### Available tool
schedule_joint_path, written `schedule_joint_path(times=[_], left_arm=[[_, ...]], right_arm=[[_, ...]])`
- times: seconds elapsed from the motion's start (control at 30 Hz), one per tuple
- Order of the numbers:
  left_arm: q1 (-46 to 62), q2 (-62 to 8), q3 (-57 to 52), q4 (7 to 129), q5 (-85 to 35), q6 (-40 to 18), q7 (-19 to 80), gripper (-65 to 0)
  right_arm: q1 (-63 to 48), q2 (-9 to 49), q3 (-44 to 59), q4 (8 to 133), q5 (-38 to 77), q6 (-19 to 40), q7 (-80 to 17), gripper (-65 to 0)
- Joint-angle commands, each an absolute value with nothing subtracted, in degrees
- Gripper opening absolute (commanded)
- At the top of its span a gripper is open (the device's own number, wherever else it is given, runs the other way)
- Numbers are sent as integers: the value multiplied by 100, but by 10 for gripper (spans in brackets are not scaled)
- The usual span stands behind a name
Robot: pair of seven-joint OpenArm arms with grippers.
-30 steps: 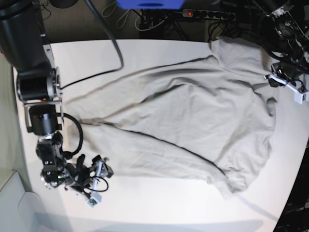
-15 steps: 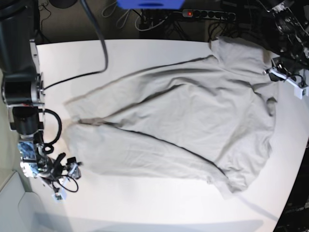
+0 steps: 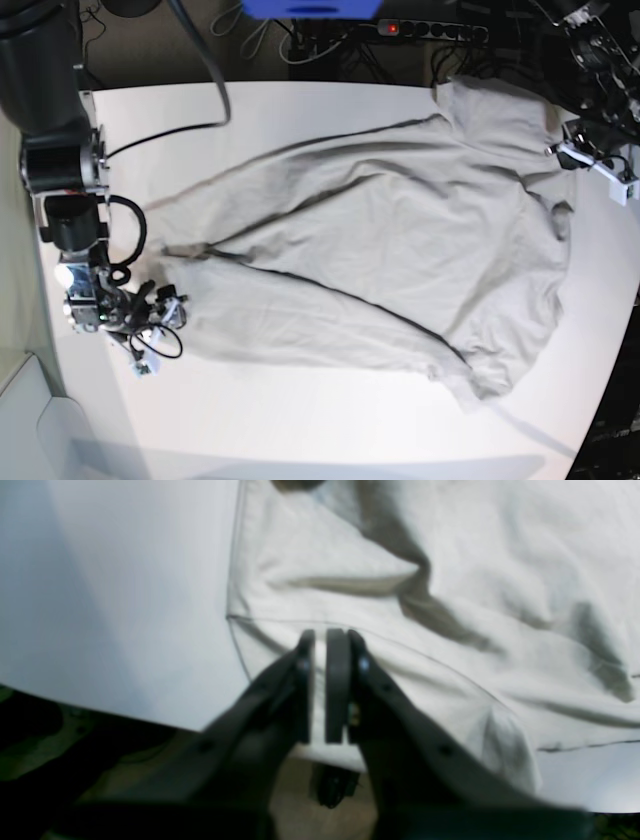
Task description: Layout the t-shirt on the table in an organized manner, then fold the t-shirt properly
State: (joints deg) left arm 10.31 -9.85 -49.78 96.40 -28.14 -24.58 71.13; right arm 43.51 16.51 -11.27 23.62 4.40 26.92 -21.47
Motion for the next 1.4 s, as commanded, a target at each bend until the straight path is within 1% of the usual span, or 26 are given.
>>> schedule_joint_path(times=[0.0, 0.17, 0.2, 0.3, 0.6, 0.73, 0.87, 1.03, 1.13, 1.23, 1.33, 1.37], left_arm=[[1007, -1086, -4998, 9736, -2888, -2440, 7055, -609], [998, -1086, -4998, 9684, -2879, -2440, 7055, -609], [998, -1086, -4998, 9684, -2879, -2440, 7037, -609], [1015, -1086, -4963, 9666, -2862, -2440, 6730, -609], [822, -1077, -4945, 8708, -2211, -2440, 6290, -609], [813, -1086, -4945, 8558, -2185, -2440, 6176, -609], [813, -1086, -4945, 8549, -2185, -2440, 6167, -609], [813, -1086, -4980, 8629, -2246, -2440, 6237, -609], [866, -1059, -4998, 9024, -2246, -2440, 6246, -609], [980, -1015, -4980, 9560, -2255, -2440, 6290, -609], [1007, -901, -4998, 10053, -2378, -2440, 6563, -609], [1015, -901, -4998, 10167, -2431, -2440, 6651, -609]], right_arm=[[4488, 1727, -1103, 2448, 479, 2659, -2035, -327], [4488, 1727, -1103, 2466, 488, 2659, -2000, -640], [4488, 1727, -1103, 2475, 488, 2659, -1947, -650], [4558, 1745, -1068, 2492, 488, 2659, -1851, -645], [4866, 1771, 224, 3451, 453, 2642, -1851, -650], [5200, 1771, 514, 3556, 444, 2642, -1833, -650], [5420, 1710, 523, 3556, 453, 2642, -1824, -650], [5516, 1385, 497, 3556, 444, 2642, -1824, -650], [5525, 1209, 426, 3556, 444, 2642, -1824, -650], [5543, 1051, -22, 3556, 444, 2642, -1789, -650], [5543, 980, -620, 3556, 435, 2642, -1499, -650], [5543, 980, -831, 3556, 435, 2642, -1420, -639]])
